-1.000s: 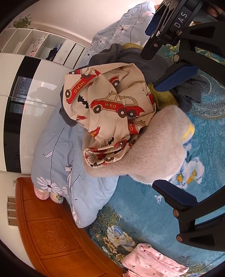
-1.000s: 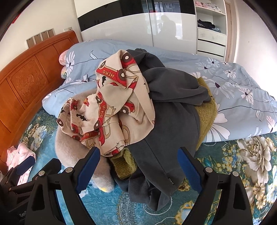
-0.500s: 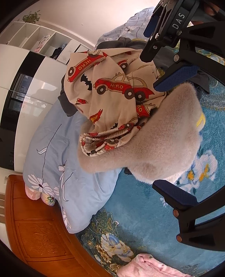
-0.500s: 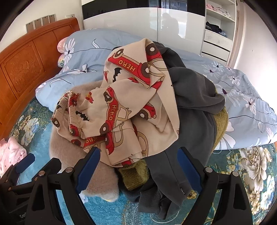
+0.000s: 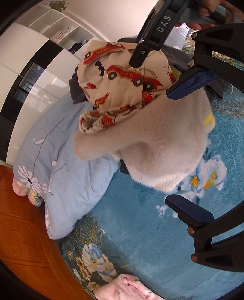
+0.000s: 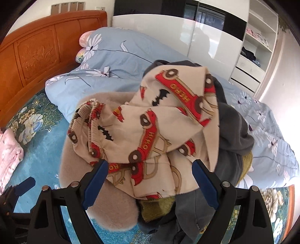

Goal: Fold clothes
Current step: 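Grasp the waistband of the beige car-print pants with both grippers, then lift the car-print pants off the pile with both grippers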

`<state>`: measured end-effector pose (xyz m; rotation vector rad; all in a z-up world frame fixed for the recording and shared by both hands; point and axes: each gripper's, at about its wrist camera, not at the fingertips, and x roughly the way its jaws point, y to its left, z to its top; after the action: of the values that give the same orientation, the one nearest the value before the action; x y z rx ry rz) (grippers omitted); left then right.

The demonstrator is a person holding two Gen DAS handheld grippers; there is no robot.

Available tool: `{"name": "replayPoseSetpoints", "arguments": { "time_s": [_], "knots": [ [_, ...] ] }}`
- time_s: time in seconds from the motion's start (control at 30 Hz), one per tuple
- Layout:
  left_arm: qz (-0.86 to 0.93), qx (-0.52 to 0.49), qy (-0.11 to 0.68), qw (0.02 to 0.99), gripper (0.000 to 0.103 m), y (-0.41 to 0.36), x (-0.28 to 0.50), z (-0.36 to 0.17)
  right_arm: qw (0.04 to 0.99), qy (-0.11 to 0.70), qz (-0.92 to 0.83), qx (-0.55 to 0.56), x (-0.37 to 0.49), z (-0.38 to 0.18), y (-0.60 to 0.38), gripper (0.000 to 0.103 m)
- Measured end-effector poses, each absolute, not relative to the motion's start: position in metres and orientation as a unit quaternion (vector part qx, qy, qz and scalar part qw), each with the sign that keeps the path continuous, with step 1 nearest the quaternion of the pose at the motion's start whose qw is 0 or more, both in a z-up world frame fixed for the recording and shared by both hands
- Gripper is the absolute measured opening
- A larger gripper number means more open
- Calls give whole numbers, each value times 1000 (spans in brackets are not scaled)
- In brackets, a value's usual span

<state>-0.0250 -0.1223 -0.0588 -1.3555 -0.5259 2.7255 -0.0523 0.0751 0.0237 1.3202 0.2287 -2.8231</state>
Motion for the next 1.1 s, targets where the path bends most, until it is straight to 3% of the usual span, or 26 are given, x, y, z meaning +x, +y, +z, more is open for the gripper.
{"name": "replayPoseSetpoints", "arguments": {
  "time_s": [0.07, 0.23, 0.4, 0.57, 0.67, 0.7, 0.83, 1.1],
  "knots": [
    [889, -418, -184, 20, 103, -135, -18, -61, 24, 90, -899, 428, -68, 18, 58, 91],
    [892, -407, -198, 17, 103, -158, -1, -64, 36, 105, -886, 449, -108, 0, 29, 73],
    [883, -412, -225, 23, 103, -172, 9, -70, 47, 122, -878, 460, -129, -11, 7, 68],
    [876, -416, -242, 21, 103, -178, 17, -74, 48, 165, -862, 478, -137, -24, -12, 50],
    [871, -425, -245, 20, 103, -178, 21, -73, 42, 185, -834, 518, -142, -43, -13, 25],
    [872, -426, -239, 19, 103, -178, 23, -71, 33, 192, -833, 518, -141, -43, -12, 7],
    [881, -421, -215, 9, 103, -177, 36, -57, 0, 191, -864, 466, -126, -7, 5, 7],
    [900, -394, -188, 15, 103, -145, 57, -6, -12, 223, -927, 302, -48, 129, 54, 7]
  ]
}}
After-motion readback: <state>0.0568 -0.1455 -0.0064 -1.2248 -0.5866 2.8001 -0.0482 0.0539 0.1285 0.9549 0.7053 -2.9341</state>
